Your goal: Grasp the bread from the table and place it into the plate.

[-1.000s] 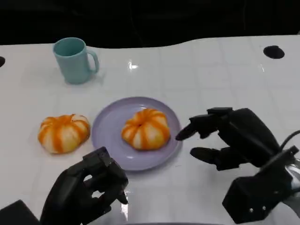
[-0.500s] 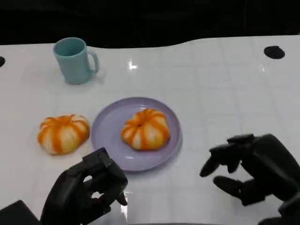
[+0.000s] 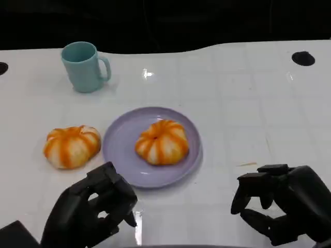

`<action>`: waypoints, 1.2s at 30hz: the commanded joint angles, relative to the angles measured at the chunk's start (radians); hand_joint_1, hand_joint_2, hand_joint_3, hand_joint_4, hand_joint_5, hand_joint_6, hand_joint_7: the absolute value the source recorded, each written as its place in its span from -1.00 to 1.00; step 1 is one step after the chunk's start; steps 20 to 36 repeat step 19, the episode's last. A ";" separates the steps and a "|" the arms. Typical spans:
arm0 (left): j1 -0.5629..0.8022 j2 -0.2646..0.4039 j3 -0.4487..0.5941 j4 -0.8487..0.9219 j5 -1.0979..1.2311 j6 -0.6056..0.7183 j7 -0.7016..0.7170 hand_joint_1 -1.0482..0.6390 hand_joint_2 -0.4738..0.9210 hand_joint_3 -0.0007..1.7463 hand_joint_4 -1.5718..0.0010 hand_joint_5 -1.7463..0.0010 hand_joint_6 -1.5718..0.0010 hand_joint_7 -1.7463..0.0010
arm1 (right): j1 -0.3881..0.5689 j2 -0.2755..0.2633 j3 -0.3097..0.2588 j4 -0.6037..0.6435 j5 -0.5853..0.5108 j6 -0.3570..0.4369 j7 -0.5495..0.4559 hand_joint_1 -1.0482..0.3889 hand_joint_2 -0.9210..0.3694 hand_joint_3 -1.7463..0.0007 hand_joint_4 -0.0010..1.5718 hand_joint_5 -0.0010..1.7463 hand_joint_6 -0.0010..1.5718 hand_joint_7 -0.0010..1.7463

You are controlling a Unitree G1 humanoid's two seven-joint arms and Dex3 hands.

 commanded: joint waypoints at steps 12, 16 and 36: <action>-0.001 0.013 0.016 0.037 0.001 -0.023 -0.008 -0.40 1.00 -0.66 0.17 -1.00 0.24 -0.72 | -0.014 -0.002 -0.002 0.088 -0.047 -0.058 -0.111 0.35 0.27 -0.45 0.27 0.73 0.21 0.29; -0.005 0.012 0.015 0.048 0.000 -0.030 -0.011 -0.40 1.00 -0.66 0.16 -1.00 0.23 -0.73 | -0.020 -0.003 -0.001 0.105 -0.048 -0.076 -0.128 0.36 0.28 -0.44 0.30 0.69 0.24 0.24; -0.008 0.011 0.015 0.059 -0.001 -0.042 -0.015 -0.40 1.00 -0.66 0.16 -1.00 0.23 -0.73 | -0.020 -0.006 0.001 0.107 -0.053 -0.077 -0.130 0.34 0.28 -0.44 0.31 0.69 0.25 0.23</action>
